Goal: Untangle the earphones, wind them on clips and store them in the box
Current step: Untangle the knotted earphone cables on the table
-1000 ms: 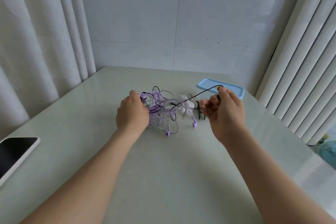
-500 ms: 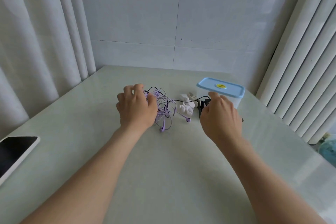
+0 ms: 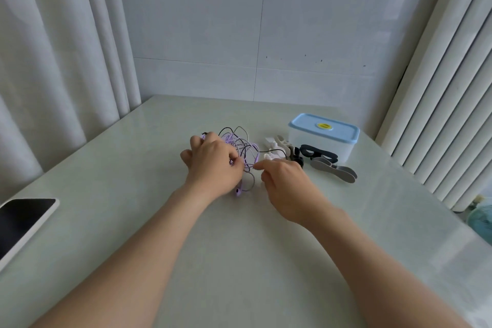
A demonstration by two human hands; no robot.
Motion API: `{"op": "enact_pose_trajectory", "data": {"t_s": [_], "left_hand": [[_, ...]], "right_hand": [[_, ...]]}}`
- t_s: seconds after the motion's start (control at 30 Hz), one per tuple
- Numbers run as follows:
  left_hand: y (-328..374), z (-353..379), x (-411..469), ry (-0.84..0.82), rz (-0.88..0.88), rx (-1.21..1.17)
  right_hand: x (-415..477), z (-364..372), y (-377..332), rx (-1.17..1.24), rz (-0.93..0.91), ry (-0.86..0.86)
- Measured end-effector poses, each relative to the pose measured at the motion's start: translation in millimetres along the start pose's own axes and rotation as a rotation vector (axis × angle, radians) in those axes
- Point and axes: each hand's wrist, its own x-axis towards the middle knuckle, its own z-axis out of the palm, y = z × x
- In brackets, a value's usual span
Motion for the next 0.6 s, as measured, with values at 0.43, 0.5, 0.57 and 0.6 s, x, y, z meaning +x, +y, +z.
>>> {"op": "enact_pose_trajectory", "data": {"t_s": [0.43, 0.5, 0.57, 0.6], "left_hand": [[12.6, -2.6, 0.2, -0.046, 0.069, -0.347], [11.6, -1.8, 0.0, -0.047, 0.081, -0.347], [10.6, -1.9, -1.6, -0.066, 0.106, -0.356], [10.3, -2.1, -2.0, -0.084, 0.119, -0.369]], "right_hand": [[2.0, -9.2, -5.9, 0.244, 0.057, 0.29], [2.1, -11.6, -4.4, 0.241, 0.062, 0.311], [0.9, -12.9, -2.4, 0.243, 0.044, 0.305], [0.3, -13.5, -1.7, 0.242, 0.032, 0.299]]}}
